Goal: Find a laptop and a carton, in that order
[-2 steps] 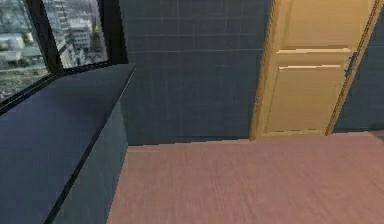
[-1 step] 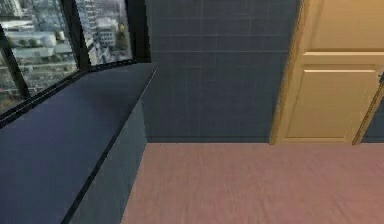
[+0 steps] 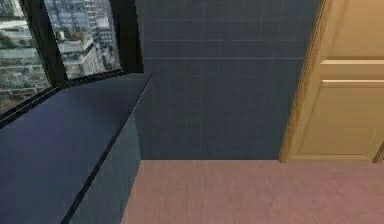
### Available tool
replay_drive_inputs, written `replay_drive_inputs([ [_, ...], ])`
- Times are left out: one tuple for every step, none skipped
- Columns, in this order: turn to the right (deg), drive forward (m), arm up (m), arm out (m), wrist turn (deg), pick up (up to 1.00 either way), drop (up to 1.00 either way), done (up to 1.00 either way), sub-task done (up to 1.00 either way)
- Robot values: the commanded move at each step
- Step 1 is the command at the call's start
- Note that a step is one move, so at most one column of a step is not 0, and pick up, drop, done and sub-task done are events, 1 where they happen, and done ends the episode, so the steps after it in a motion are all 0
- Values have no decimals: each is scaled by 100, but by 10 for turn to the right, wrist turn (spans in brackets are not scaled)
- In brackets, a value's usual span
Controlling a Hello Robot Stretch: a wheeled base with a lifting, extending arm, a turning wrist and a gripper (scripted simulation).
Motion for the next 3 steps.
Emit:
replay_drive_inputs([
  [450, 0, 0, 0, 0, 0, 0, 0, 0],
  [150, 0, 0, 0, 0, 0, 0, 0, 0],
  [0, 70, 0, 0, 0, 0, 0, 0, 0],
])
